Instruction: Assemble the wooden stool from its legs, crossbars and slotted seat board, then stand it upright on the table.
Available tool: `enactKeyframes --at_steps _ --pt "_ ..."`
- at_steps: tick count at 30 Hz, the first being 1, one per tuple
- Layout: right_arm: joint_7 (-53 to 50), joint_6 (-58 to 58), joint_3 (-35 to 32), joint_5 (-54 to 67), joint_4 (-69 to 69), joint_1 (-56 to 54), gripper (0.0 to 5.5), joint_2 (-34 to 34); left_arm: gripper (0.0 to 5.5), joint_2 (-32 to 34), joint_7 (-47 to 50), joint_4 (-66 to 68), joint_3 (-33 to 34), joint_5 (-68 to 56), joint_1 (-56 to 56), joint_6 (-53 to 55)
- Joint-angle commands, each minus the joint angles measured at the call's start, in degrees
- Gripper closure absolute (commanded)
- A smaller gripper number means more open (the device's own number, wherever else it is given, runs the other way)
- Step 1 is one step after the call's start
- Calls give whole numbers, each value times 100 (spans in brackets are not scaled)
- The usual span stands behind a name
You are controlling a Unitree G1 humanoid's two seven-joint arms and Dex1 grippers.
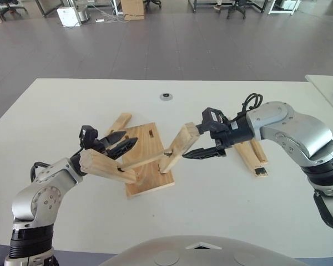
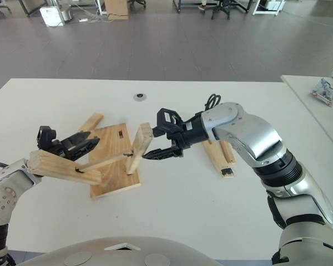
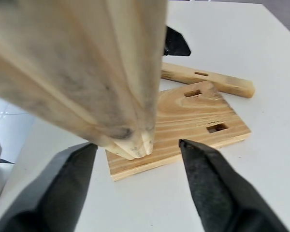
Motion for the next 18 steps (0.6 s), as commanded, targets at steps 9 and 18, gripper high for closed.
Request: enactKeyframes --at_steps 9,18 --pt "-341 595 -1263 816 -567 831 169 129 185 1171 -396 919 -506 2235 563 -1039" --pt "-1859 1162 -1856 1222 -222 688 169 839 185 913 -478 867 -779 2482 684 -1302"
